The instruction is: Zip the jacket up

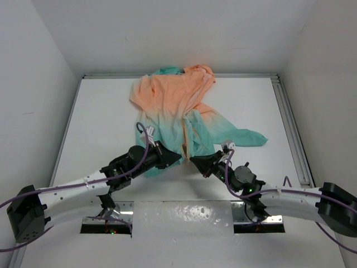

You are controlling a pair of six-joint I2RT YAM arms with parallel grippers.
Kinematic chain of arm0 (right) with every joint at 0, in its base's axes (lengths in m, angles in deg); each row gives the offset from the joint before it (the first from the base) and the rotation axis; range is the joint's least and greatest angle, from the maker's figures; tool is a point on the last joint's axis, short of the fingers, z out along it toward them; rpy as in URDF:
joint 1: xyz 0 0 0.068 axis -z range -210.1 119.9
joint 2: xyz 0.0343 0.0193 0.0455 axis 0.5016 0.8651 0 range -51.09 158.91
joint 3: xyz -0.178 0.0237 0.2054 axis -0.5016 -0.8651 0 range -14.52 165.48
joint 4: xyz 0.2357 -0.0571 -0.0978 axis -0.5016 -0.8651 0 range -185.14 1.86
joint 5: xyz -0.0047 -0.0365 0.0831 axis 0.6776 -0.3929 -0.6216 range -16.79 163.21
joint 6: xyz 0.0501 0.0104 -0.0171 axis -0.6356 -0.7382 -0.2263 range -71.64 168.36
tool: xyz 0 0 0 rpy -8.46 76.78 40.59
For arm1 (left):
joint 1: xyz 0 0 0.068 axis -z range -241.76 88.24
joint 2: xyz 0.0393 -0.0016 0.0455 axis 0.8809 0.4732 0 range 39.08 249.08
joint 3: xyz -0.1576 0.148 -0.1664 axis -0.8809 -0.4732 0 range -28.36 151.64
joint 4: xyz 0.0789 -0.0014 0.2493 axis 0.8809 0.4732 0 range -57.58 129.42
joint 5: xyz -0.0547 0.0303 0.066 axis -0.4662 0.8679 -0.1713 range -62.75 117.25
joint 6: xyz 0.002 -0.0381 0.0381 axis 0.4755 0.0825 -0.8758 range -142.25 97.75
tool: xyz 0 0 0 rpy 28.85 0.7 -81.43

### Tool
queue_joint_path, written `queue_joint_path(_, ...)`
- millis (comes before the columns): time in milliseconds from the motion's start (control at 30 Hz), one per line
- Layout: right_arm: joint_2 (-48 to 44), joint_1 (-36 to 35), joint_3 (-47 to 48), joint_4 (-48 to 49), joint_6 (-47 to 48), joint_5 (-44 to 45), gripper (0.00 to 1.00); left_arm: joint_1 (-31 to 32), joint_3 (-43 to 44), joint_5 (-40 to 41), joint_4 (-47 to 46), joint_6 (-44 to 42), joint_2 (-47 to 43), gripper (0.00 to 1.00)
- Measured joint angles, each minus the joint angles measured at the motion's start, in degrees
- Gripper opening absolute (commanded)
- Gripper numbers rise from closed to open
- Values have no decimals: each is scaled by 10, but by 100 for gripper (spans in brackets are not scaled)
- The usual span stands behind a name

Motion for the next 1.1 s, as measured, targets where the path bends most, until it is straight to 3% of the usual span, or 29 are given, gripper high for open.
queue_joint_path(1100,5,-1,0,-9,6,3,0,0,-1,-31,-9,1,24,0)
